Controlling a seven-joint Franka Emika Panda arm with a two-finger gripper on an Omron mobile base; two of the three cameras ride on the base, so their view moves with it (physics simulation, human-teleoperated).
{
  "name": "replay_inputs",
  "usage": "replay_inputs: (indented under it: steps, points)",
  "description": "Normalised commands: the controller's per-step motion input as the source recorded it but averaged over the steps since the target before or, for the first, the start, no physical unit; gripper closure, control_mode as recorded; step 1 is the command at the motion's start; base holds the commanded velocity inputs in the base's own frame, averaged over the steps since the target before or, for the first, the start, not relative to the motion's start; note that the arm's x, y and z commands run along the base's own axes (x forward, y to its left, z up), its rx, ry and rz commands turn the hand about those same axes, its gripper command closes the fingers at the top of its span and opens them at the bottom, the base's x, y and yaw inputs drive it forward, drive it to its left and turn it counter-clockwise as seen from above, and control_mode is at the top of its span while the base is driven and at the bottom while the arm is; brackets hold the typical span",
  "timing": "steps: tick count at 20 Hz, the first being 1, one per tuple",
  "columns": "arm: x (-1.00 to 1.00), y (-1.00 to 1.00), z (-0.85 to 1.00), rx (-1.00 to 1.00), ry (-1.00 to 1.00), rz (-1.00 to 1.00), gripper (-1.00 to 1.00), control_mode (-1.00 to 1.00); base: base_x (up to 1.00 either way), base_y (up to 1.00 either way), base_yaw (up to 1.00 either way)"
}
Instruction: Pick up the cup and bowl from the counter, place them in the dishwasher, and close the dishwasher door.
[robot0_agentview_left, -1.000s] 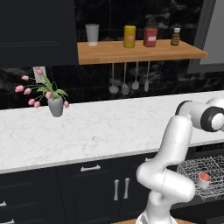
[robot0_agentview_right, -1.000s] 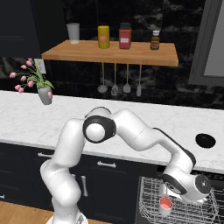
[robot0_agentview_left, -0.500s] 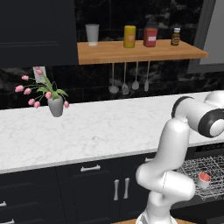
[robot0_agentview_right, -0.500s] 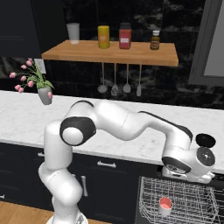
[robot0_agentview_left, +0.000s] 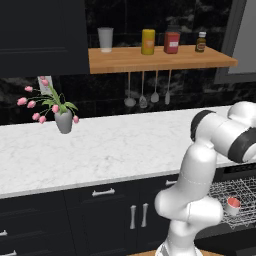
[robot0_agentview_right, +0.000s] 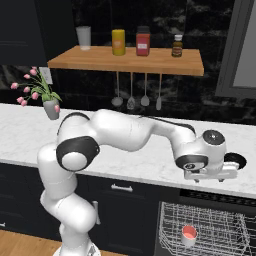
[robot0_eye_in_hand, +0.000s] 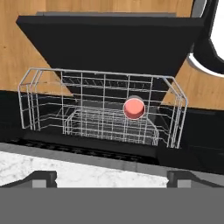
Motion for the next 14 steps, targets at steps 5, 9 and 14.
replay_inputs:
  steps: [5, 9, 14]
  points:
    - [0.37, 0.08, 0.00, -0.22, 0.12, 0.00, -1.00, -1.00, 0.00, 0.00, 0.00]
    - [0.36, 0.00, 0.18, -0.04, 0.26, 0.00, -1.00, -1.00, 0.00, 0.00, 0.00]
    - [0.53, 0.00, 0.31, 0.01, 0.30, 0.00, -1.00, -1.00, 0.00, 0.00, 0.00]
